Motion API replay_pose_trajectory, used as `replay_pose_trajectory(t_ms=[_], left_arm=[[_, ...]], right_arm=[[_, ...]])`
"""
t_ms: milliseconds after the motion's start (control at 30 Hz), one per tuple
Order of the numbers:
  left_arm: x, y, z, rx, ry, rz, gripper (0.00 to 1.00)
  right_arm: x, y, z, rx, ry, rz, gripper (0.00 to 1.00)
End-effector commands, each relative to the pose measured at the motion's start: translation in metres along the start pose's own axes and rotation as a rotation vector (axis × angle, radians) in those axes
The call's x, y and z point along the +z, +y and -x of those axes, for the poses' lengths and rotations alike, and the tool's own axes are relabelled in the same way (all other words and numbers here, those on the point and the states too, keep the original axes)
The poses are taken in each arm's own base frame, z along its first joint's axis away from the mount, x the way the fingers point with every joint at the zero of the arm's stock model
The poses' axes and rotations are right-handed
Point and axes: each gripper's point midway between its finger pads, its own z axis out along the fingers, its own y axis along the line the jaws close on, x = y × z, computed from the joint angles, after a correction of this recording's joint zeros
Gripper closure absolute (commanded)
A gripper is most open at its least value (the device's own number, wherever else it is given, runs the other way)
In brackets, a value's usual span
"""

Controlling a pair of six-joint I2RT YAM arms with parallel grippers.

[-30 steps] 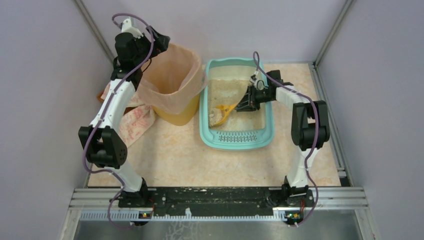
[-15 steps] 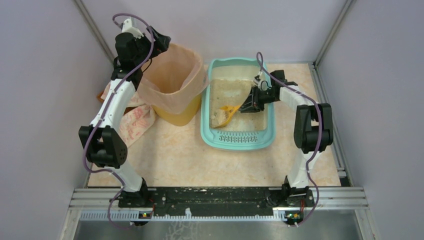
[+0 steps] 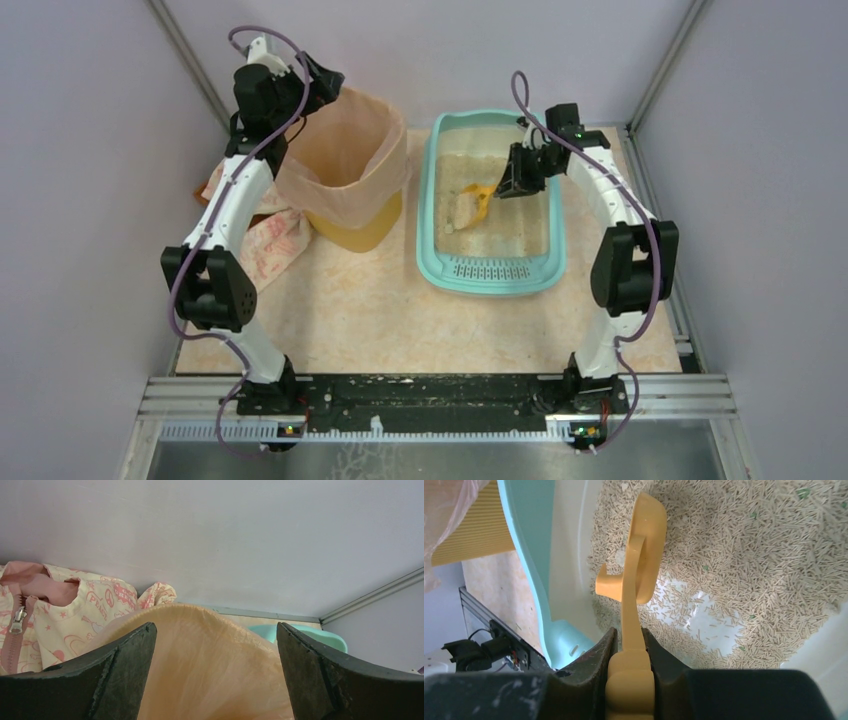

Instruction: Clean the litter box

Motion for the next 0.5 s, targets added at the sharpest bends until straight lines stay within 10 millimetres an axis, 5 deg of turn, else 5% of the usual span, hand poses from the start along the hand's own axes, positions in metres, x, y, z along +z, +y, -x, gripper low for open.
replay_pose_trajectory(t_ms=[0, 467], left_arm=[[0.004, -0.014, 0.023, 0.004, -0.056, -0.049, 0.05], [0.009, -0.011, 0.020, 0.007, -0.052, -0.044, 0.05]], right_arm=[[0.001, 0.015, -0.001, -0.045, -0.023, 0.021, 1.00], [-0.041, 0.010, 0.042, -0.161, -0.168, -0.218, 1.00]])
